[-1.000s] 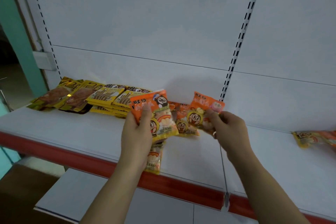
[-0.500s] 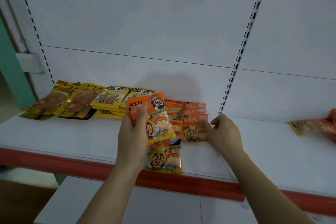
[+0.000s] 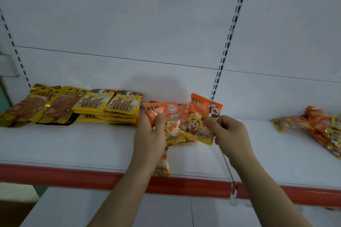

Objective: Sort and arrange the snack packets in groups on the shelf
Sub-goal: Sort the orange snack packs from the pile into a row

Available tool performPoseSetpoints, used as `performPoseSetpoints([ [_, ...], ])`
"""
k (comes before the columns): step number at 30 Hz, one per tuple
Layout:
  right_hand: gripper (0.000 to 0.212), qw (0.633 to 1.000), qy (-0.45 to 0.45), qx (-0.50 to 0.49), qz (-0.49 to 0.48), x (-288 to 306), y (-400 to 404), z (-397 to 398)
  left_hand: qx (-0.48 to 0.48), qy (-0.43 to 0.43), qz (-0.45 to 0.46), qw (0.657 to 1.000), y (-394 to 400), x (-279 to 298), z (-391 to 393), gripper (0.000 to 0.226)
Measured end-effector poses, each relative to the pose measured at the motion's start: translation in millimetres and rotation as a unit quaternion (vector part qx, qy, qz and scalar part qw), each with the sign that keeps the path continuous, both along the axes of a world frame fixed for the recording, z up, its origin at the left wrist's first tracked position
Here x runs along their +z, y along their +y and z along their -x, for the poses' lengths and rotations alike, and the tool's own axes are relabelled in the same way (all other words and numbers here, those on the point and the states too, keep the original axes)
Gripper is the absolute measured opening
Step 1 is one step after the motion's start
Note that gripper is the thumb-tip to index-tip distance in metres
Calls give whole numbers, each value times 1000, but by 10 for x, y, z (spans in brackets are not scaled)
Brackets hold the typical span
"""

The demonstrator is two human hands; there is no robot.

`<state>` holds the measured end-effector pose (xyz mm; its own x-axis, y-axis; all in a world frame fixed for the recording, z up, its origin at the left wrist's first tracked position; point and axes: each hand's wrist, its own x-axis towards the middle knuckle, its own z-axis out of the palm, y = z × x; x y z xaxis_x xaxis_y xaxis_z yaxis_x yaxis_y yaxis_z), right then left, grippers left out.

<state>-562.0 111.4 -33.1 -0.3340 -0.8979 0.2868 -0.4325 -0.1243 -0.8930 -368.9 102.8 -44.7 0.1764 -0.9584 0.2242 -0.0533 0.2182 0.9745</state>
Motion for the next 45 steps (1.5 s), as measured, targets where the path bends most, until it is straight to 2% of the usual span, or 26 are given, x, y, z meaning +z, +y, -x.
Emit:
performPoseSetpoints([
  [4, 47, 989, 94, 26, -110, -186, -235, 77, 60, 23, 0, 998, -32, 13, -103, 20],
  [9, 42, 966, 222, 6, -129, -327, -392, -53, 52, 37, -13, 998, 35, -12, -105, 11],
  [12, 46, 966, 221, -27, -129, -360, -351, -89, 29, 28, -14, 999, 50, -18, -102, 15],
  [15, 43, 980, 180, -41, -72, -307, -223, -87, 0, 12, -16, 1000, 94, -16, -43, 15],
  [18, 43, 997, 36, 50, -41, -95, 15, -145, -20, -2, -18, 1000, 129, -23, 83, 23],
  [20, 39, 992, 26, 116, -50, 2, 165, -215, -39, -15, -15, 999, 142, -23, 169, 27],
  [23, 32, 994, 45, 97, -39, -8, 224, -189, -56, -93, 6, 994, 166, -20, 238, 19],
  [26, 45, 994, 86, 35, -63, -137, 172, -32, -4, -186, 45, 982, 159, -22, 146, 21],
  [29, 49, 982, 159, 14, -103, -306, 133, 0, 42, -291, 59, 954, 133, -73, -30, 7],
  [31, 47, 973, 203, 12, -108, -387, 128, -43, 43, -355, 59, 932, 131, -159, -102, 9],
  [35, 42, 960, 259, 9, -109, -426, 129, -86, 4, -383, 63, 922, 161, -254, -160, 12],
  [38, 37, 957, 264, 4, -116, -414, 165, -104, -3, -379, 87, 921, 150, -271, -188, 13],
  [40, 36, 959, 263, -9, -103, -429, 193, -93, 7, -372, 117, 921, 158, -279, -173, 13],
  [43, 38, 957, 283, -58, 2, -467, 254, -6, 23, -363, 178, 914, 170, -253, -55, 11],
  [45, 46, 939, 325, -95, 64, -474, 300, 109, 21, -376, 207, 903, 174, -233, 94, 24],
])
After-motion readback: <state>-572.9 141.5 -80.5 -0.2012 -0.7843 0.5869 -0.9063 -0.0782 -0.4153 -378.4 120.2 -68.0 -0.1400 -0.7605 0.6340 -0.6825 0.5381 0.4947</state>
